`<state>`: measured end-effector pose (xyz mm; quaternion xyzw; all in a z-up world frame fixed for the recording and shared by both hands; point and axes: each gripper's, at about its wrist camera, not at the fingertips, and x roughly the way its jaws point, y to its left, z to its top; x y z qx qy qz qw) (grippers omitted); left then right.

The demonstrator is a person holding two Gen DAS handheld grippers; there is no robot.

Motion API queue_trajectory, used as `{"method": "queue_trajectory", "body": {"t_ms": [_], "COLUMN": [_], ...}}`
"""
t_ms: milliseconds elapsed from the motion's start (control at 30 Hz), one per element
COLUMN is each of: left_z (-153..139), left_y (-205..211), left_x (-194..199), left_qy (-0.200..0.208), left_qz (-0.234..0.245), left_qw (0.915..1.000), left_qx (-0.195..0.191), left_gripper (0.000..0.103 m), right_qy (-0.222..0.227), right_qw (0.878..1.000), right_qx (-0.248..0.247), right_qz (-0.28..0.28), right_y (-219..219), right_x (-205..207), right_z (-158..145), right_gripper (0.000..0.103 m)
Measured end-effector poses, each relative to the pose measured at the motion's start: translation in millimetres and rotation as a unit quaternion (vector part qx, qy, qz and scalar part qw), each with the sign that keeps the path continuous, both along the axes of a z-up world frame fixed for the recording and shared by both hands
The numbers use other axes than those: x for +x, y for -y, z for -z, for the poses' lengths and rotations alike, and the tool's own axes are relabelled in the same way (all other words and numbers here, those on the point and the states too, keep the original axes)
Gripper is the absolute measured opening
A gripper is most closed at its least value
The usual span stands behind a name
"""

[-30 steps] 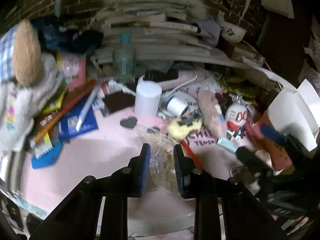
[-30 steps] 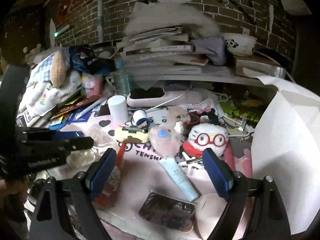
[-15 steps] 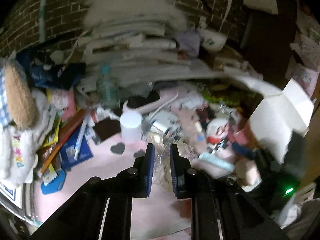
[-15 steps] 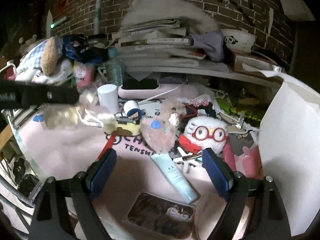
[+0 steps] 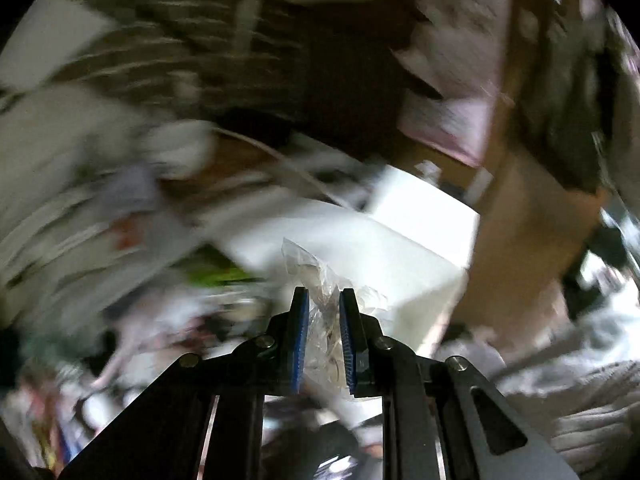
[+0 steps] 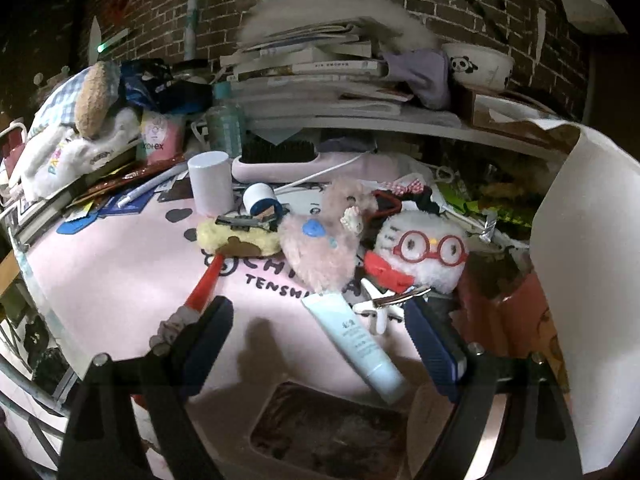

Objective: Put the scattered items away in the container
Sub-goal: 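Carry the plastic bag with the left gripper into the white box and release, then grasp the red-handled item with the right gripper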

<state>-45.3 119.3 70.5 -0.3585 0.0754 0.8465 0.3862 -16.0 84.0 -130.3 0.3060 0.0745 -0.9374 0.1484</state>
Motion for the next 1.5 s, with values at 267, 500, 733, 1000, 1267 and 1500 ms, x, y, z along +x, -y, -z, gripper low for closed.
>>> {"method": "queue_trajectory", "body": {"t_ms": [267, 500, 733, 1000, 1267, 1500], "left_z": [30.1, 43.3, 4.9, -24.4, 37.0, 93.5], "left_y": [-69.4, -76.1, -42.9, 62.8, 148.9, 193.7], "left_x": [-13.4, -23.8, -10.5, 17.3, 31.5, 46.3], "left_qy": [0.035, 0.043, -0.044, -0.114, -0.076, -0.044], "left_qz": [0.051, 0.048, -0.019, -0.189, -0.32, -0.385], "left_qw": [0.9965, 0.9967, 0.9964, 0.974, 0.9433, 0.9215], "left_qx": [-0.056, -0.05, -0.07, -0.053, -0.044, -0.026], "left_gripper": [0.013, 0.101, 0.103, 0.103, 0.103, 0.103], "right_qy": [0.021, 0.021, 0.014, -0.017, -0.044, -0.035], "right_qw": [1.0, 1.0, 1.0, 0.997, 0.994, 0.991], "right_qx": [-0.016, -0.016, -0.015, -0.056, -0.066, -0.066], "right_qz": [0.008, 0.008, 0.001, -0.046, -0.072, -0.107], "right_y": [-8.4, -11.6, -13.8, -21.2, -21.3, 10.7], "right_x": [-8.0, -8.8, -5.6, 12.9, 47.8, 59.1], "right_z": [4.2, 4.3, 5.6, -3.2, -9.2, -8.7], "right_gripper": [0.086, 0.086, 0.086, 0.086, 0.072, 0.056]}}
